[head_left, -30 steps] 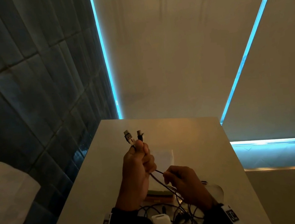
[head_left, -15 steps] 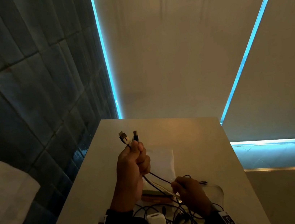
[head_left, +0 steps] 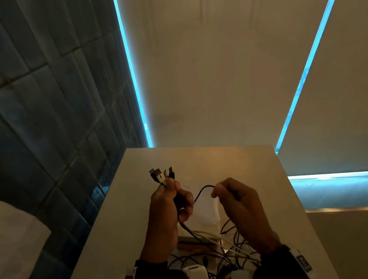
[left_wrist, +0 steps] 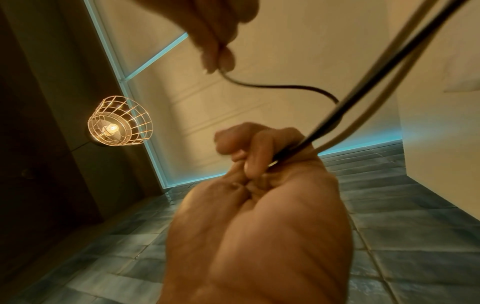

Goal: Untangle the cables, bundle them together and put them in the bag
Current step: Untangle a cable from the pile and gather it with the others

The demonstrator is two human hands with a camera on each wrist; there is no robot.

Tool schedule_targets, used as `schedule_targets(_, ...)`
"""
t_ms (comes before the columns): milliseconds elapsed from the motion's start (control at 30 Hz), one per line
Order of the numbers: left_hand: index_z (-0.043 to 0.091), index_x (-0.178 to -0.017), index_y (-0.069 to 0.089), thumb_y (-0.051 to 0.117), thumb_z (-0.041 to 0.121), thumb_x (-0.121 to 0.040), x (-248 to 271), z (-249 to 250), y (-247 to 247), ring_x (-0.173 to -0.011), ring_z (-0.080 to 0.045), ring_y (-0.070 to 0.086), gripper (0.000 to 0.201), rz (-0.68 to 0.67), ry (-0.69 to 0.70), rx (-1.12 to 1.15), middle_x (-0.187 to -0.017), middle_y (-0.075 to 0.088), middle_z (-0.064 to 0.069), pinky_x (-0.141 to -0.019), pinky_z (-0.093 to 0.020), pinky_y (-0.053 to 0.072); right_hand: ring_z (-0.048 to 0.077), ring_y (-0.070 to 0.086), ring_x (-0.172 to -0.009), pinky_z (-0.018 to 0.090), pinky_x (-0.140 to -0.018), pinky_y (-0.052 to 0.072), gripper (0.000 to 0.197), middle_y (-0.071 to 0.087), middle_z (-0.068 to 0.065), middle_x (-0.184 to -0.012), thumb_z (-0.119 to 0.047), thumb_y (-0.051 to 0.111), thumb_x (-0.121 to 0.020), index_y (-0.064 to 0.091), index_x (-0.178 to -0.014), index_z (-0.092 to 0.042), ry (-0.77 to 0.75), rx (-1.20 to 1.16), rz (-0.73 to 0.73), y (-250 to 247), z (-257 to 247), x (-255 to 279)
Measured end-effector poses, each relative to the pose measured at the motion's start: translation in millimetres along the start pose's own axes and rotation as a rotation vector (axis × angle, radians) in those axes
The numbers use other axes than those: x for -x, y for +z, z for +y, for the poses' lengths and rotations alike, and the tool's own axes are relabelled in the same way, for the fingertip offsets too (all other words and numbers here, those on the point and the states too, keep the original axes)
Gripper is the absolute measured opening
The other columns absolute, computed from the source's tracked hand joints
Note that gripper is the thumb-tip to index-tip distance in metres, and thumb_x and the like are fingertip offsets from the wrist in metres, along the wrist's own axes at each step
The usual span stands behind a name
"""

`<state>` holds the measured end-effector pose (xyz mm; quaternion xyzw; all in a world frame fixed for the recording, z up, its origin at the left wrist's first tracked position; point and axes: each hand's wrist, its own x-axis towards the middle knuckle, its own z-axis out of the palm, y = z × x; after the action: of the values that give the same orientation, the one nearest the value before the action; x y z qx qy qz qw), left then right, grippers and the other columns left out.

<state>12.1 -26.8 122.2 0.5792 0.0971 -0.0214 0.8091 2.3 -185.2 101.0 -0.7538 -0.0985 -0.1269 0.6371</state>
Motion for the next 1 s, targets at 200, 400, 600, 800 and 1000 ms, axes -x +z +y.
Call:
schedule_targets(200, 0.006, -0.080, 0.048, 0.032, 0.025, -0.103, 3.9, 4.4, 5.4, -0.066, -0.024, 0.071, 0.033, -0.045, -0.063, 0.114, -0.069, 0.072, -0.012, -0.055, -0.035, 0.057, 0.004, 0.036, -0.049, 0.017, -0.048, 0.031, 0.023, 0.048, -0.013, -0.055, -0.015, 0.052, -0.095, 0.063, -0.075, -0.010, -0.085, -0.109, -0.175, 7.5, -15.7, 7.4)
schedule_targets(400, 0.010, -0.074, 0.044, 0.033, 0.025, -0.100, 3.9, 7.6, 6.8, -0.052, -0.018, 0.051, 0.032, -0.168, -0.088, 0.414, -0.062, 0.049, -0.006, -0.056, -0.031, 0.052, 0.001, 0.041, -0.053, 0.014, -0.054, 0.035, 0.024, 0.052, -0.012, -0.059, -0.020, 0.055, -0.092, 0.061, -0.071, -0.008, -0.027, -0.044, -0.277, 6.0, 2.2, 8.3)
schedule_targets(600, 0.014, -0.070, 0.043, 0.035, 0.026, -0.098, 1.2, 8.6, 3.1, -0.041, -0.006, 0.024, 0.032, -0.165, -0.044, 0.439, -0.053, 0.030, 0.005, -0.040, -0.019, 0.025, 0.000, 0.049, -0.059, 0.012, -0.059, 0.038, 0.032, 0.055, -0.017, -0.061, -0.011, 0.056, -0.094, 0.058, -0.066, -0.026, 0.028, 0.167, -0.273, 2.1, 36.3, 13.6)
schedule_targets(800, 0.013, -0.070, 0.043, 0.030, 0.025, -0.102, 1.2, 6.1, 2.0, -0.041, -0.007, 0.020, 0.037, -0.139, -0.032, 0.354, -0.051, 0.027, 0.005, -0.044, -0.023, 0.017, 0.002, 0.053, -0.060, 0.021, -0.061, 0.043, 0.035, 0.055, -0.013, -0.060, -0.022, 0.056, -0.095, 0.054, -0.062, -0.031, 0.031, 0.253, -0.255, -5.5, 52.4, 20.1)
schedule_targets(1000, 0.013, -0.069, 0.042, 0.031, 0.025, -0.102, 1.4, 7.8, -1.1, -0.041, -0.007, 0.020, 0.037, -0.117, -0.024, 0.322, -0.051, 0.027, 0.006, -0.044, -0.023, 0.018, 0.003, 0.051, -0.055, 0.019, -0.059, 0.039, 0.041, 0.053, -0.013, -0.055, -0.021, 0.056, -0.095, 0.050, -0.056, -0.029, 0.056, 0.322, -0.240, -10.2, 69.8, 24.2)
